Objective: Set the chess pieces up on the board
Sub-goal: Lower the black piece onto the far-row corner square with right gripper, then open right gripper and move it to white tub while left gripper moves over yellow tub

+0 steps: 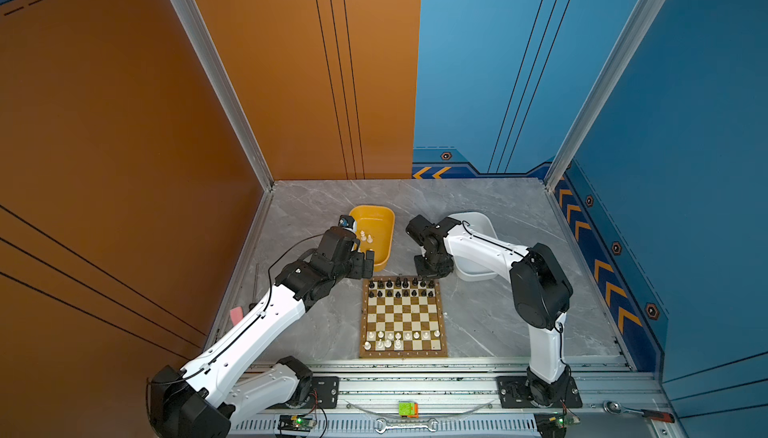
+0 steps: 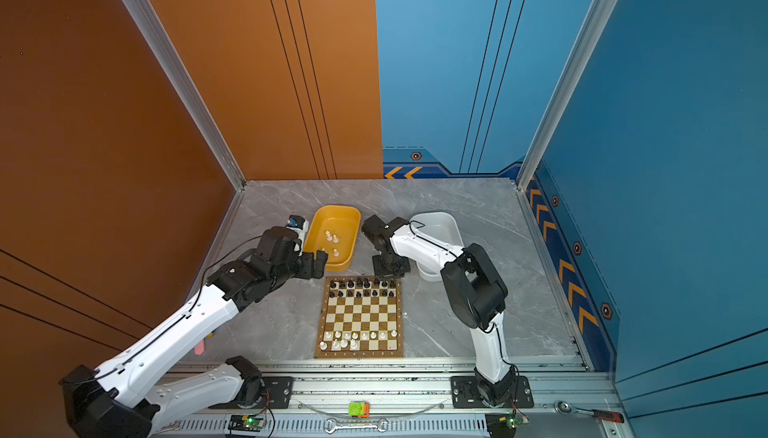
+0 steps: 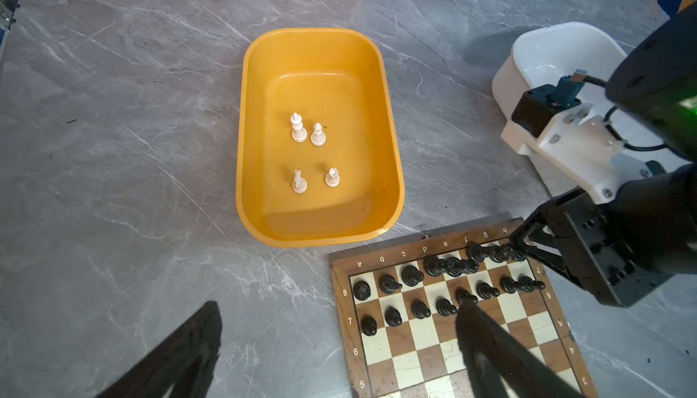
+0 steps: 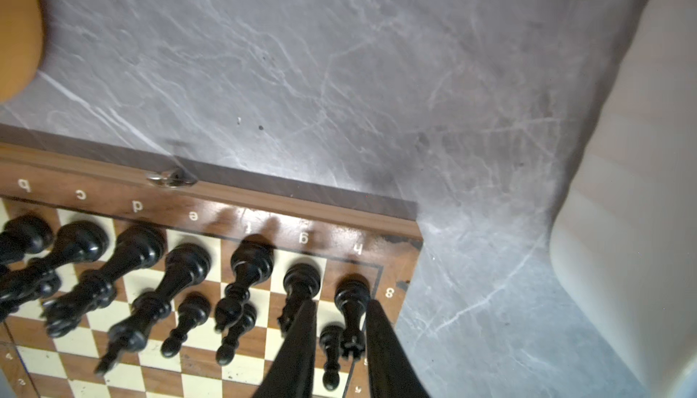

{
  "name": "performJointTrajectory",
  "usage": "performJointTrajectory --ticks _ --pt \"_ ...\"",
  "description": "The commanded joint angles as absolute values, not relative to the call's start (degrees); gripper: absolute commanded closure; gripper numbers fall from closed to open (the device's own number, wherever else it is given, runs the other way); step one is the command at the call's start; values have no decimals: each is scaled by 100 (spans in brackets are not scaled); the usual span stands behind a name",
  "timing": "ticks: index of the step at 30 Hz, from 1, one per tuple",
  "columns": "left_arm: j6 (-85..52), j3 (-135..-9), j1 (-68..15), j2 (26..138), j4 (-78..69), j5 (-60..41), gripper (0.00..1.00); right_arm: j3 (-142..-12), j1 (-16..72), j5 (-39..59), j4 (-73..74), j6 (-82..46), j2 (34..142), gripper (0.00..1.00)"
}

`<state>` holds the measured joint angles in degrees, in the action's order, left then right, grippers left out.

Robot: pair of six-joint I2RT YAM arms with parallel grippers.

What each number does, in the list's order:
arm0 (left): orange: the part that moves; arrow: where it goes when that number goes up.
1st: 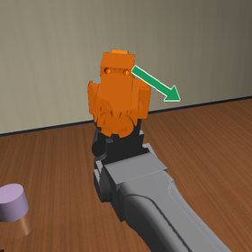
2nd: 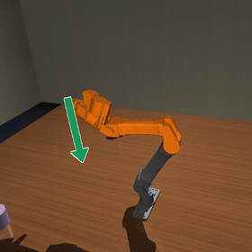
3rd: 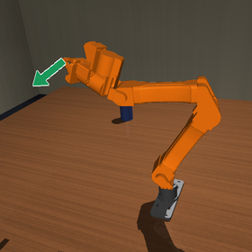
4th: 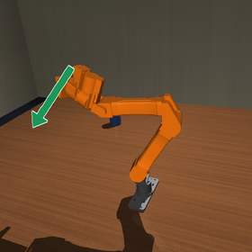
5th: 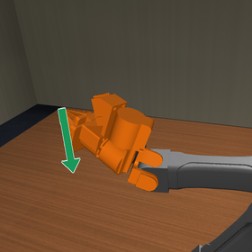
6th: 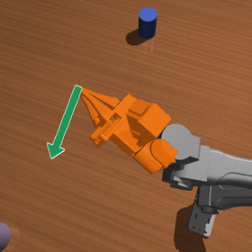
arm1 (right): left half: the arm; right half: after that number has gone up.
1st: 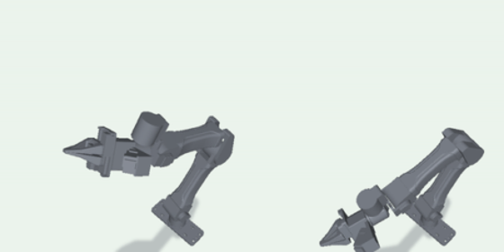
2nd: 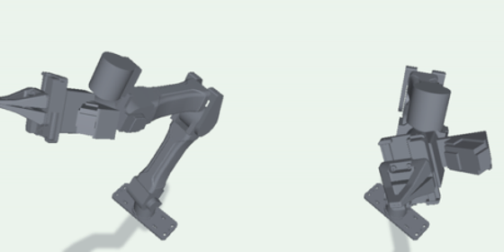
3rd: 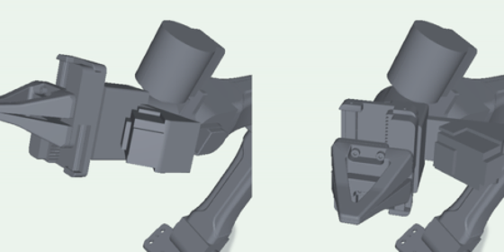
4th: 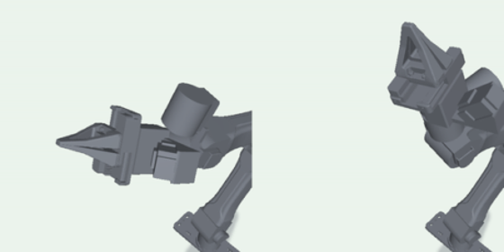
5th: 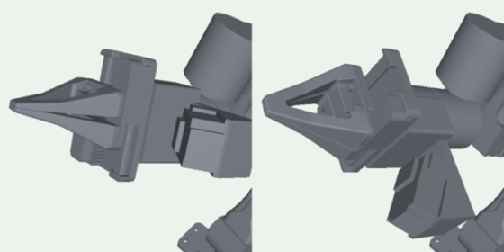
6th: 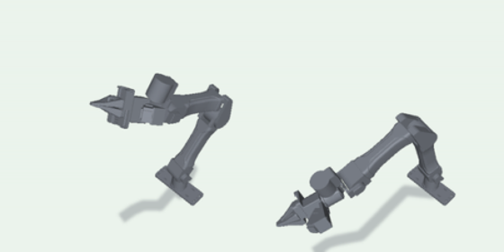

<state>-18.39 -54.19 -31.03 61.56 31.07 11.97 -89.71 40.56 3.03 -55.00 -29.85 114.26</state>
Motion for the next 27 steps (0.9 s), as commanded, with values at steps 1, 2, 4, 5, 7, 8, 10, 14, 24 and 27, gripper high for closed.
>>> performJointTrajectory --ticks 1,2,4,5,7,8,10,14,24,27 --pt "-1767 -5555 -3033 6163 3062 1169 2 -9189 4061 253 -5760 -2898 11486 73" --pt "-1771 -5550 -3020 6175 3067 1176 2 -9210 3891 230 -5782 -2894 11482 73" --pt "-1775 -5559 -3010 6183 3059 1219 2 -9250 3876 214 -5819 -2892 11458 71" --pt "-1775 -5556 -2995 6188 3050 1230 2 -9278 3870 195 -5847 -2887 11437 71" --pt "-1784 -5565 -2979 6205 3046 1261 2 -9366 3867 89 -5950 -2846 11389 67" --pt "-1780 -5581 -2964 6229 3042 1278 2 -9424 3876 19 -5999 -2818 11343 64" --pt "-1790 -5619 -2951 6281 3033 1316 2 -9533 3859 -78 -6083 -2756 11242 61" --pt "-1752 -5771 -2916 6466 3032 1352 2 -9838 3758 -199 -6268 -2664 11073 59" --pt "-1755 -6354 -2861 7251 3091 1523 2 -10773 3408 -351 -6776 -2389 10887 55" --pt "-1730 -6598 -2826 7553 3112 1577 2 -11118 3288 -285 -6894 -2295 10929 53"
